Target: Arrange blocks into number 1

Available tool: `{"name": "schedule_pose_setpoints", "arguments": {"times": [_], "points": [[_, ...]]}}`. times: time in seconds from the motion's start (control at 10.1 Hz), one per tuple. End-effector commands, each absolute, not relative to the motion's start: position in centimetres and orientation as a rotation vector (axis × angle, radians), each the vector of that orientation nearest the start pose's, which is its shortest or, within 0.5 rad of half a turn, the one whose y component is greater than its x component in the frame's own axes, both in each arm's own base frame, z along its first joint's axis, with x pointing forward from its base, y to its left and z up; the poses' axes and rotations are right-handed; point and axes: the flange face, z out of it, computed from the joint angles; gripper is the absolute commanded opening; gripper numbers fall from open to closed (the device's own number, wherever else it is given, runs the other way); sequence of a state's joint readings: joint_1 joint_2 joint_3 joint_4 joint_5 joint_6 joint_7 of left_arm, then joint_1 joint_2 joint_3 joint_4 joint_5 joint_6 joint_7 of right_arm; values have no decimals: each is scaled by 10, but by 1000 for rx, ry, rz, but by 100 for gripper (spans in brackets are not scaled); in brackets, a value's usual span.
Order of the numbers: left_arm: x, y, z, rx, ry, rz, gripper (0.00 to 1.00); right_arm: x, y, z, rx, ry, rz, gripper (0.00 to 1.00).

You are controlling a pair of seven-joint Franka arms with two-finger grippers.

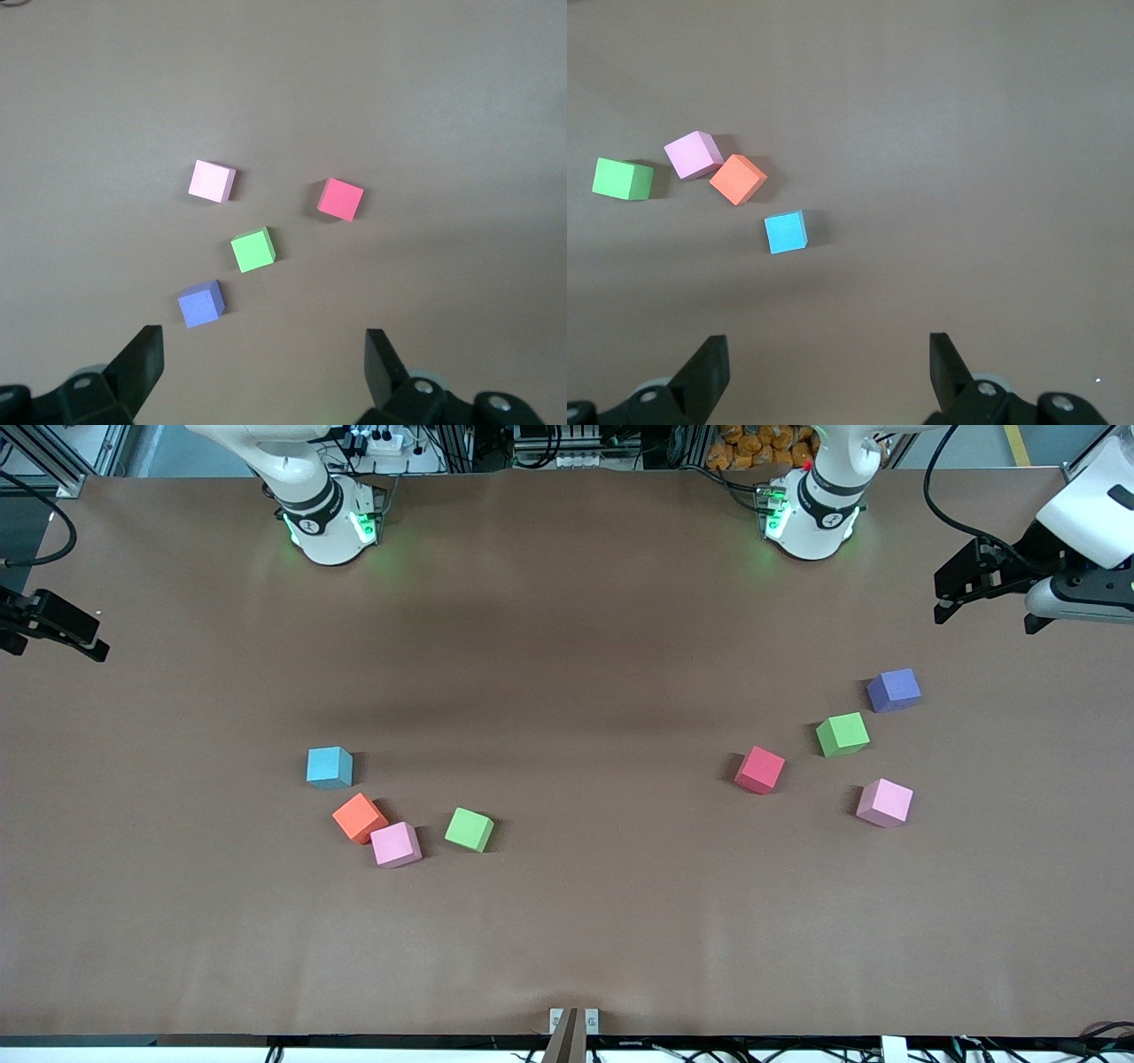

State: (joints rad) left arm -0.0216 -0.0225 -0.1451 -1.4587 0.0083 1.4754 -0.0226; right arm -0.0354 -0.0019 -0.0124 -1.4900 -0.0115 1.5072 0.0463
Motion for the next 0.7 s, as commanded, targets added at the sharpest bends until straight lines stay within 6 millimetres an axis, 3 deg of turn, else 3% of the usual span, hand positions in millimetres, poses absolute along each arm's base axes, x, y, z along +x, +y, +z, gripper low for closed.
{"name": "schedule_pose_setpoints", "arguments": {"times": [0.0, 0.4, 0.6], "points": [[528, -90, 681, -3136, 200, -43, 100, 546, -31, 664, -3127, 147, -41, 100], [530, -93, 676, -3134, 214, -31, 100, 546, -31, 663, -3127, 147, -36, 100], [550, -99, 642, -3148, 219, 67, 100, 546, -31, 663, -3127, 147, -34, 100]]}}
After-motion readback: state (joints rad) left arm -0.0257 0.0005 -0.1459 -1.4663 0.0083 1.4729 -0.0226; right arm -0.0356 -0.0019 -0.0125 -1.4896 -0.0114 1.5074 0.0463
